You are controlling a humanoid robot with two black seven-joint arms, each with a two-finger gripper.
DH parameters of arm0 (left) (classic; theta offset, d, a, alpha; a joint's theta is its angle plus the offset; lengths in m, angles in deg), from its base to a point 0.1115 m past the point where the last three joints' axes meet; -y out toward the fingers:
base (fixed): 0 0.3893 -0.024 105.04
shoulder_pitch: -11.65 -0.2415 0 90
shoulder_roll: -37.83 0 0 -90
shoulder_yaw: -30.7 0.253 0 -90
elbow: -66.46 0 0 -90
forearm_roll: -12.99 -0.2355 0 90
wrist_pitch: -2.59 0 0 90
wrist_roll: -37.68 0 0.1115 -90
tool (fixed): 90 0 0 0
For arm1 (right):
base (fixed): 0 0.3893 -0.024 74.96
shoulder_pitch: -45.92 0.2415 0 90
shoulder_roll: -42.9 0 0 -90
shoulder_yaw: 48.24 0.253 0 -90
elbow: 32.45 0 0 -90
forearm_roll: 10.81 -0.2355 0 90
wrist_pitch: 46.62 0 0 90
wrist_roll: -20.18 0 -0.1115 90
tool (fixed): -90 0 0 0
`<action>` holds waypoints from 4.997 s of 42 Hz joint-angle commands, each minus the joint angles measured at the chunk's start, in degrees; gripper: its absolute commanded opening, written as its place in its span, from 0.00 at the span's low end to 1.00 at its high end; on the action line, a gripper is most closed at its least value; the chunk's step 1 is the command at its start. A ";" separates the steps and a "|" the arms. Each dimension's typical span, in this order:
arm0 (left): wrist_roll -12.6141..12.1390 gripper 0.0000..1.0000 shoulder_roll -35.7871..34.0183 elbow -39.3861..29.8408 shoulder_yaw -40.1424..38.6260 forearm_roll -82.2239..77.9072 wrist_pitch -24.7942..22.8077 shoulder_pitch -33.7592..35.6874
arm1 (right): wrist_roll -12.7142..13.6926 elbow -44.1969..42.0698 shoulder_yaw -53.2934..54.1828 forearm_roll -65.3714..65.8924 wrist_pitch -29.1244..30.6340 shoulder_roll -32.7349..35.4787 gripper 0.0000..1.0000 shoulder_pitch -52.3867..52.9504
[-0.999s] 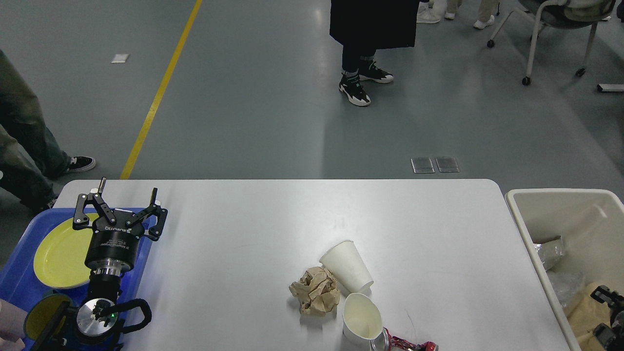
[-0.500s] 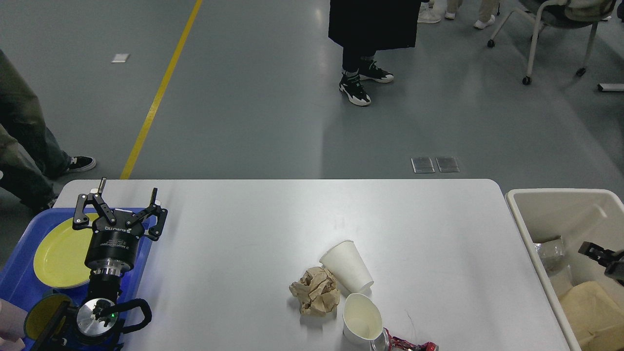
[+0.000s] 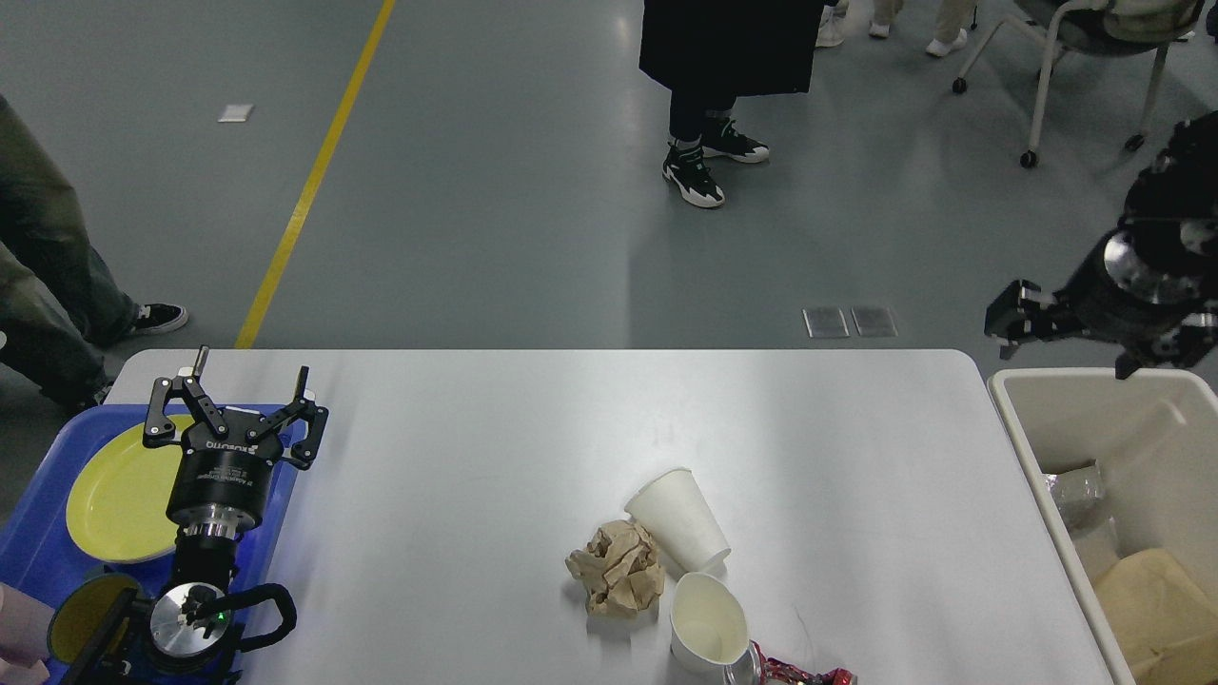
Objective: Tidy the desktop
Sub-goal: 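Raise the right gripper and move it over the crumpled brown paper, then lower the right gripper and grasp the crumpled brown paper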
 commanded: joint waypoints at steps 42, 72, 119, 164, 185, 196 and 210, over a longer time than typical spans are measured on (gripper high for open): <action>-0.08 0.96 0.00 0.00 -0.08 0.02 0.01 0.00 | -0.08 23.25 16.78 -0.64 3.83 -8.62 1.00 20.61; -0.08 0.96 0.00 0.00 -0.08 0.02 -0.08 0.00 | 8.88 -8.13 30.85 -10.39 -3.37 -26.11 1.00 -15.33; -0.08 0.96 0.00 0.00 -0.08 0.02 0.01 0.00 | 17.32 -20.87 44.30 -7.49 -23.68 -26.20 1.00 -41.97; 0.00 0.96 -0.09 0.00 -0.08 0.02 -0.08 0.00 | 17.05 -26.32 49.66 -7.67 -30.71 -25.76 0.61 -51.20; -0.08 0.96 0.00 0.00 -0.08 0.02 0.01 0.00 | 17.06 -25.97 50.72 -8.64 -30.62 -26.29 0.00 -50.50; -0.08 0.96 0.00 0.00 -0.08 0.02 0.01 0.00 | 17.06 -25.80 50.71 -8.64 -29.66 -26.38 0.00 -49.19; -0.08 0.96 -0.09 0.00 -0.08 0.02 0.01 0.00 | 17.06 -15.17 48.17 -8.46 -17.01 -16.36 0.00 -33.90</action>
